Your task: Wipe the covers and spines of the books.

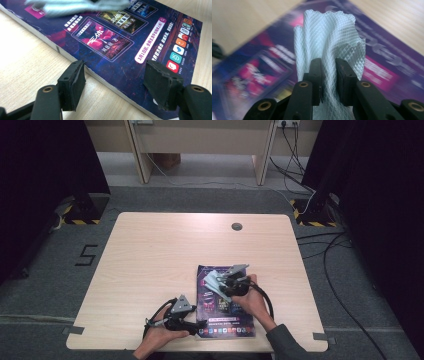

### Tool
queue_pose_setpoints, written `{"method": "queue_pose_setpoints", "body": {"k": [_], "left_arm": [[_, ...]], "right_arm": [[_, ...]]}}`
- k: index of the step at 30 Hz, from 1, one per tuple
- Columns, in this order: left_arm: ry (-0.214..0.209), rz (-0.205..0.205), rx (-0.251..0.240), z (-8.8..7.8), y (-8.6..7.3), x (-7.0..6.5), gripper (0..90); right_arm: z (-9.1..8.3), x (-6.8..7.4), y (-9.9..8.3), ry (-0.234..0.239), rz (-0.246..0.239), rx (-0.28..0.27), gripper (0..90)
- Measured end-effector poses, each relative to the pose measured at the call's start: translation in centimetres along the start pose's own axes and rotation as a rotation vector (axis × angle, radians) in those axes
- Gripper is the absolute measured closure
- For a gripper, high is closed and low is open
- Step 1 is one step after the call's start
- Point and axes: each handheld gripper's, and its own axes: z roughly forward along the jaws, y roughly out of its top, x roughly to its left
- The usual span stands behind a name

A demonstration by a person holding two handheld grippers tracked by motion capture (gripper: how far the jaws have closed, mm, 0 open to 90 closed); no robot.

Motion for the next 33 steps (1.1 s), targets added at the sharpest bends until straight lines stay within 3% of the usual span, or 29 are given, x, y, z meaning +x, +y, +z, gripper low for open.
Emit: {"method": "queue_pose_setpoints", "body": {"k": [6,8,14,19,28,33], "left_arm": [[0.002,-0.001,-0.002,0.0,0.0,0.0,32.5],[-0.004,0.002,-0.002,0.0,0.0,0.1,32.4],[-0.005,0.002,-0.003,0.0,0.0,0.1,32.3],[-0.004,0.001,-0.003,0.0,0.0,0.1,32.3],[0.004,-0.02,-0.003,-0.4,-0.4,-0.6,33.2],[0.004,-0.032,0.013,-1.0,-0.8,-1.4,33.9]], "right_arm": [[1.3,3.7,1.4,0.06,-0.08,0.002,76.5],[1.4,4.0,1.4,0.085,-0.076,-0.005,76.5],[1.4,3.8,1.3,0.101,-0.058,-0.008,75.3],[0.5,2.2,0.5,0.077,-0.024,0.007,75.3],[-3.2,-3.4,-3.6,-0.047,0.121,0.018,75.5],[-4.1,-4.9,-4.6,-0.068,0.157,0.015,75.4]]}}
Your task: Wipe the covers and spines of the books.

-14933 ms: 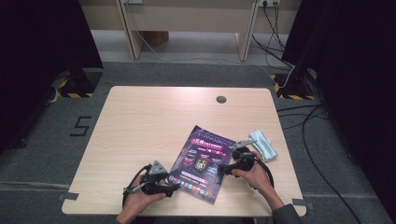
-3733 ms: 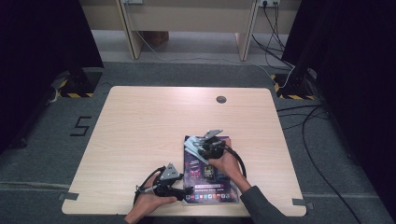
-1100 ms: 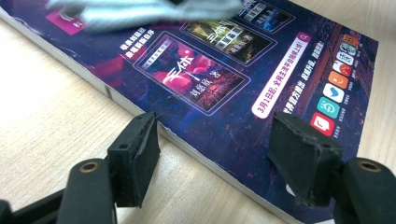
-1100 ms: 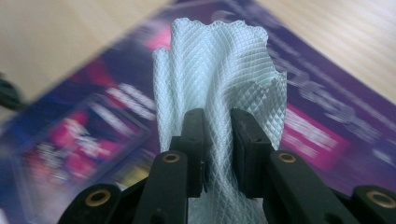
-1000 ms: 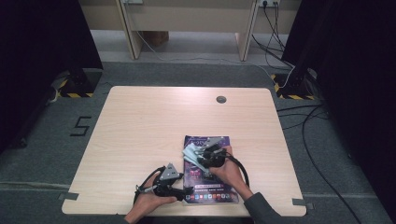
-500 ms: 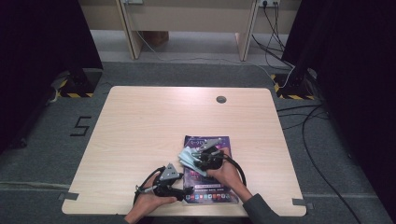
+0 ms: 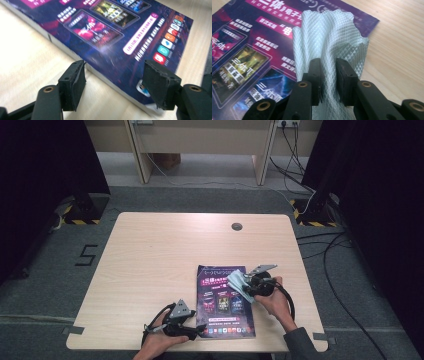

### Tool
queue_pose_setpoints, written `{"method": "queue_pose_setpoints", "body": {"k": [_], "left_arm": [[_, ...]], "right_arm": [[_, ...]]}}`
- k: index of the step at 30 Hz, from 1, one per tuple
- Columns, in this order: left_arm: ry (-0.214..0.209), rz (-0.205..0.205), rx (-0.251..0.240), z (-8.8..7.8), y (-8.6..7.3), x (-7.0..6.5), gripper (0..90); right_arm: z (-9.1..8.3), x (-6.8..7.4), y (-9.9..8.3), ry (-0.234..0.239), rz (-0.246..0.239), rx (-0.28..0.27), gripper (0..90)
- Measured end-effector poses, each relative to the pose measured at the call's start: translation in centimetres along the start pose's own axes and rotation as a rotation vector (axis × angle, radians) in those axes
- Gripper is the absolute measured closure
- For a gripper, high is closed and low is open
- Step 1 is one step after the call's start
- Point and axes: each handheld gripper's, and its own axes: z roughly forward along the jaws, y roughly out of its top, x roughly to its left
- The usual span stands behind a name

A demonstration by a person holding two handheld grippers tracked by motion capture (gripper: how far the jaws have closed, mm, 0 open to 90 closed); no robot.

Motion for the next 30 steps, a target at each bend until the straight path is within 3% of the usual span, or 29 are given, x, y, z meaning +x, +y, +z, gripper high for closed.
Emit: {"method": "queue_pose_setpoints", "body": {"k": [7,11,19,22,24,27,30], "left_arm": [[-0.029,0.022,0.023,-1.1,-1.0,-1.4,40.8],[-0.047,0.019,0.015,-1.0,-1.1,-1.4,44.4],[-0.054,0.022,0.01,-1.1,-1.2,-1.4,46.9],[-0.052,0.022,0.007,-1.1,-1.2,-1.4,47.2],[-0.051,0.025,0.012,-1.1,-1.1,-1.4,47.3],[-0.054,0.025,0.011,-1.1,-1.2,-1.4,47.4],[-0.049,0.023,0.006,-0.9,-1.1,-1.3,47.9]], "right_arm": [[0.0,0.4,0.0,-0.01,-0.011,0.003,76.7],[0.4,2.2,0.4,0.018,-0.056,0.007,76.8],[2.6,8.0,2.3,0.134,-0.17,0.001,76.4],[3.2,9.8,2.9,0.149,-0.216,0.009,76.3],[3.6,10.5,3.1,0.184,-0.213,-0.004,76.4],[3.7,11.2,3.3,0.17,-0.242,0.005,76.5],[3.7,11.0,3.3,0.179,-0.232,0.002,76.4]]}}
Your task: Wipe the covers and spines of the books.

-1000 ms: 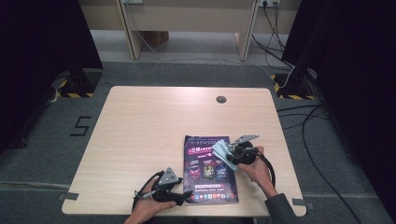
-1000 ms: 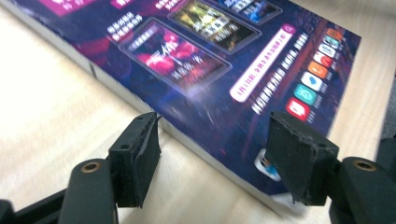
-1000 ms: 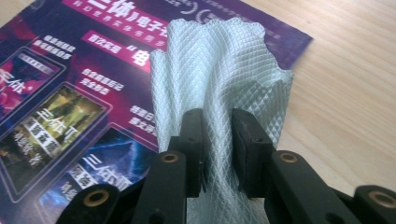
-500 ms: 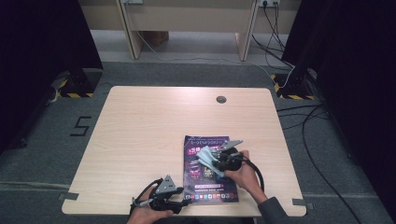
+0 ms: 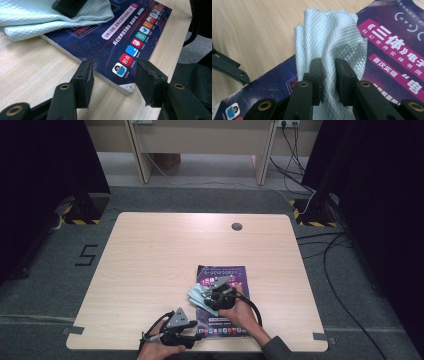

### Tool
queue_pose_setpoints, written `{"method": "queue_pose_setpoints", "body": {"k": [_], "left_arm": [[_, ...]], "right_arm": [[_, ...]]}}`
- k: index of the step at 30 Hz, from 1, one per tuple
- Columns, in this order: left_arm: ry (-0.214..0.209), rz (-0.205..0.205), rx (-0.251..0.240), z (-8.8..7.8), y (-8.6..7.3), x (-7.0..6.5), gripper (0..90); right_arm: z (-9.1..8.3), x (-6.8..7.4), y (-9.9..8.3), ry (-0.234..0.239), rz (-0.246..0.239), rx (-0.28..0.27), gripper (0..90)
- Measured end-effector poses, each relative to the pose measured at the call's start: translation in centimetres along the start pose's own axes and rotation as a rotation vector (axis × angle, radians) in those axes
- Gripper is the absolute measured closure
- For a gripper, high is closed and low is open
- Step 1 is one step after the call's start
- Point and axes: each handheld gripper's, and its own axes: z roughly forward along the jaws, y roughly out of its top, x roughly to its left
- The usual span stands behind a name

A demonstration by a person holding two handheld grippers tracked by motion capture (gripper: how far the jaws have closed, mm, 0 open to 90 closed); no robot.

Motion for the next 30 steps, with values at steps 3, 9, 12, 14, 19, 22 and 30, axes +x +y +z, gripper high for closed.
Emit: {"method": "queue_pose_setpoints", "body": {"k": [3,9,12,14,19,22,30], "left_arm": [[0.004,-0.01,-0.011,0.3,0.2,0.4,48.3],[0.019,-0.021,-0.016,1.4,1.4,1.7,49.0],[0.013,-0.022,-0.024,1.5,1.4,1.8,49.0],[0.018,-0.024,-0.036,1.5,1.3,1.7,49.0],[0.025,-0.031,-0.046,1.4,1.1,1.7,48.7],[0.032,-0.031,-0.047,1.4,1.1,1.6,48.2],[0.025,-0.028,-0.053,1.4,1.0,1.8,46.8]], "right_arm": [[0.1,-0.4,0.1,-0.011,-0.004,-0.007,76.5],[0.5,-1.8,0.7,-0.056,0.006,-0.015,76.4],[0.5,-2.5,0.7,-0.037,0.04,-0.018,75.8],[0.4,-3.2,0.6,-0.029,0.056,-0.016,76.2],[-1.5,-5.9,-0.9,-0.133,0.093,0.01,76.3],[-3.0,-8.0,-2.7,-0.179,0.168,-0.001,76.3],[-5.0,-11.2,-5.0,-0.229,0.264,-0.023,76.2]]}}
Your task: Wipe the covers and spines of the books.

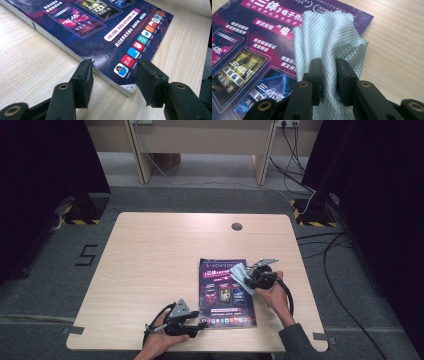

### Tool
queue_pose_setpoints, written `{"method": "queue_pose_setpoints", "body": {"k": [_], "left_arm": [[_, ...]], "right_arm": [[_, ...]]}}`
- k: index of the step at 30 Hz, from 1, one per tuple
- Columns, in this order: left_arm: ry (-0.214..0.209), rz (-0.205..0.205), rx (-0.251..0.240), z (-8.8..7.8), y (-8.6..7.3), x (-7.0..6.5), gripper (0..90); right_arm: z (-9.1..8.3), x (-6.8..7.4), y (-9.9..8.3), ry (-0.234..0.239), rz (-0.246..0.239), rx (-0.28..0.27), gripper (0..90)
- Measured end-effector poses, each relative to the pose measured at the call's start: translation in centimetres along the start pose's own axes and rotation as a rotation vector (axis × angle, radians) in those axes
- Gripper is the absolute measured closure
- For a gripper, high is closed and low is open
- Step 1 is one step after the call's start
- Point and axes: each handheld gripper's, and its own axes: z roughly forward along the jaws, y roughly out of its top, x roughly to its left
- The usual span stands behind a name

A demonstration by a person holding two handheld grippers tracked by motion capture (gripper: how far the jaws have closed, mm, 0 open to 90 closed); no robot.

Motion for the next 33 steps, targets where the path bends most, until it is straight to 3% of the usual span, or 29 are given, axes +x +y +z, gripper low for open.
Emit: {"method": "queue_pose_setpoints", "body": {"k": [5,8,10,14,17,20,22,24,28,33], "left_arm": [[-0.002,0.004,0.001,0.0,0.0,0.1,46.2],[0.0,0.005,0.001,0.0,0.0,0.0,46.1],[-0.003,0.006,0.002,0.0,0.0,0.1,46.1],[0.0,0.006,0.002,0.0,0.0,0.0,45.9],[0.0,0.007,0.002,0.0,0.0,0.1,45.6],[0.002,0.008,0.002,0.0,0.0,0.1,45.0],[0.002,0.007,0.001,0.0,0.0,0.1,44.9],[0.005,0.008,0.001,0.0,0.0,0.0,44.5],[0.005,0.009,0.002,0.0,0.0,0.1,44.2],[0.005,0.007,0.002,-0.1,0.0,0.1,43.5]], "right_arm": [[0.0,0.9,0.1,-0.036,-0.04,0.011,78.2],[0.2,2.3,0.2,0.013,-0.062,0.009,78.3],[0.4,3.3,0.4,0.016,-0.095,0.013,78.2],[1.3,6.4,0.9,0.111,-0.129,-0.005,77.9],[2.1,9.1,1.6,0.158,-0.187,-0.003,77.6],[2.8,11.3,2.3,0.191,-0.231,0.0,77.6],[3.0,12.4,2.6,0.18,-0.267,0.001,77.7],[3.0,12.7,2.6,0.163,-0.288,0.002,77.6],[3.1,11.8,2.5,0.211,-0.233,-0.004,76.2],[2.5,10.5,2.1,0.186,-0.213,0.011,76.1]]}}
